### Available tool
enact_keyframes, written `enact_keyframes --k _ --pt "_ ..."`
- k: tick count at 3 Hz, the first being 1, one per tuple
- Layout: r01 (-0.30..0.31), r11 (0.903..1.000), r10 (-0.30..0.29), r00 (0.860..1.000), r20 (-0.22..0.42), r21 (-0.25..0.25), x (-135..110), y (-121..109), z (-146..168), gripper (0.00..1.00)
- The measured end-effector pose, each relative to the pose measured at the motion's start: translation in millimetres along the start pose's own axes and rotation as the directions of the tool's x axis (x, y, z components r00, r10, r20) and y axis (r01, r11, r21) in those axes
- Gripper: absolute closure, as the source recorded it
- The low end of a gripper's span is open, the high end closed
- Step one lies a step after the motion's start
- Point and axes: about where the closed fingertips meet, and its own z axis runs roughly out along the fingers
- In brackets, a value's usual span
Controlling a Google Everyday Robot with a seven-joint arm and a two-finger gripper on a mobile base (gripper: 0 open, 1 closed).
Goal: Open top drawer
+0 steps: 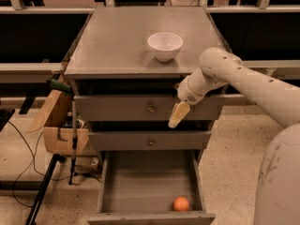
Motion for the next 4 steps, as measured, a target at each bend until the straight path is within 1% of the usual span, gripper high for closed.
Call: enact_keyframes --k 1,2,3,4 --pt "-0.012 0.9999 0.012 1.000 0.006 -0.007 3 -2 7 0.10" --pt "-0.014 0.9999 0.014 1.000 0.006 -0.008 3 -2 8 0.22" --pt "-0.011 0.9991 0.011 1.000 -0.010 -0.042 5 9 1 0.35" --pt "0.003 0.9973 -0.004 1.000 -0.023 -0.073 4 23 -12 0.37"
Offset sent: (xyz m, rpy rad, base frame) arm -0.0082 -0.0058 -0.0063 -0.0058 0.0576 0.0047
